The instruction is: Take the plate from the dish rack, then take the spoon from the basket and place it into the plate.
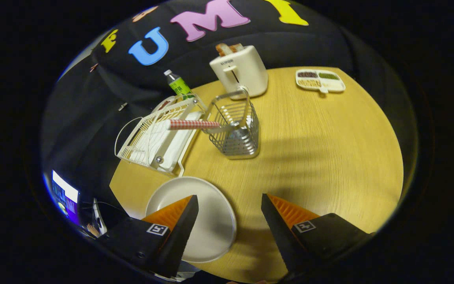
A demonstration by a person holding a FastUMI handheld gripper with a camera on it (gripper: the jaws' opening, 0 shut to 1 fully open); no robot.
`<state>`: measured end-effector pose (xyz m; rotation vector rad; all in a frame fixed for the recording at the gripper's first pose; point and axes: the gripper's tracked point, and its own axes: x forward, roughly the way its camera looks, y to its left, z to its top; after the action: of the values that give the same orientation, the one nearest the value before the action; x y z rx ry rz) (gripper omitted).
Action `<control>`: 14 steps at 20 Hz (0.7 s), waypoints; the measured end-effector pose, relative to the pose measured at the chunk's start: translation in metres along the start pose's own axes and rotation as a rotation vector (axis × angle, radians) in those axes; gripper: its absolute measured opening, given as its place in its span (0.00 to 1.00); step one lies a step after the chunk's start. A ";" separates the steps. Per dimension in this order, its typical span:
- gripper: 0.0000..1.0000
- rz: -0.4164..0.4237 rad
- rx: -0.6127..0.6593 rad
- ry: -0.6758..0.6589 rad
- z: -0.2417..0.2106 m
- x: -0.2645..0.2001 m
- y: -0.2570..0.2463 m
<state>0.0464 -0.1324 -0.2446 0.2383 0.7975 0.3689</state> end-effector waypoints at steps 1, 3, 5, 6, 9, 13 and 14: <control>0.99 0.013 -0.034 -0.048 0.015 -0.004 0.005; 0.99 0.042 -0.090 -0.120 0.037 -0.012 0.022; 0.99 0.070 -0.154 -0.168 0.053 -0.015 0.039; 0.99 0.083 -0.190 -0.190 0.062 -0.015 0.047; 0.99 0.096 -0.300 -0.221 0.079 -0.009 0.062; 0.99 0.109 -0.399 -0.265 0.101 0.005 0.073; 0.99 0.109 -0.428 -0.265 0.104 0.012 0.073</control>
<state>0.1133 -0.0687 -0.1568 -0.0705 0.4309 0.5872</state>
